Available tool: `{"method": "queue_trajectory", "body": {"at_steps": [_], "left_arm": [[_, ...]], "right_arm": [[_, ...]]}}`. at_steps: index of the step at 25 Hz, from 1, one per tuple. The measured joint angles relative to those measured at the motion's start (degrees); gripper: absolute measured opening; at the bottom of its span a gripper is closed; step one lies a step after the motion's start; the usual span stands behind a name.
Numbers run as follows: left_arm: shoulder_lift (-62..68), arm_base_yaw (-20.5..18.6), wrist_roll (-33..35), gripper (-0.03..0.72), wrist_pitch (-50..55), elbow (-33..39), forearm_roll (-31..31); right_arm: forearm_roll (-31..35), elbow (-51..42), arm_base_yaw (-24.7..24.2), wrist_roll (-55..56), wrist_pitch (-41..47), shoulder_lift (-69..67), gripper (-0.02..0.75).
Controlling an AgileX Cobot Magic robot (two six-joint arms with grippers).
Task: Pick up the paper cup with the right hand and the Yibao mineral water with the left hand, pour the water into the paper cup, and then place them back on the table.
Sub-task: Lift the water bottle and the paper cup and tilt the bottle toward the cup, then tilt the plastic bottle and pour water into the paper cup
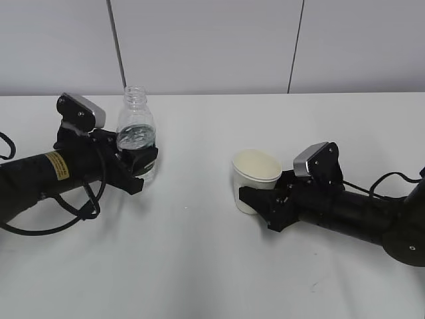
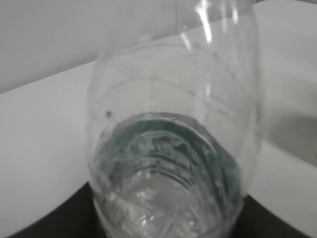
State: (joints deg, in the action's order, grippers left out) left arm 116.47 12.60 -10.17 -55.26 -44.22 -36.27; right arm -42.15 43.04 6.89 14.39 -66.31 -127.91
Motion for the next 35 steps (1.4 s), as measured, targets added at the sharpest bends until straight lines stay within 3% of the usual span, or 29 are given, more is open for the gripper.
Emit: {"method": "queue_trajectory", "body": {"at_steps": [10, 22, 29, 35], "left_arm": [[-11.02, 1.76, 0.00, 0.349, 16.86, 0.05, -7.29], [-18.06, 5.10, 0.00, 0.347, 32.16, 0.15, -12.41], [-22.70, 6.13, 0.00, 0.340, 41.93, -1.46, -15.07], [-24.85, 9.47, 0.00, 0.329, 51.98, -3.58, -19.55]], "right_arm": [[-4.40, 0.00, 0.36, 3.08, 0.22, 2.82, 0.511], [-9.17, 5.80, 7.15, 8.47, 5.17, 3.54, 0.510], [-13.69, 10.45, 9.40, 14.11, 9.62, 3.54, 0.510], [-15.10, 13.56, 10.35, 17.57, 12.00, 3.54, 0.510]]}}
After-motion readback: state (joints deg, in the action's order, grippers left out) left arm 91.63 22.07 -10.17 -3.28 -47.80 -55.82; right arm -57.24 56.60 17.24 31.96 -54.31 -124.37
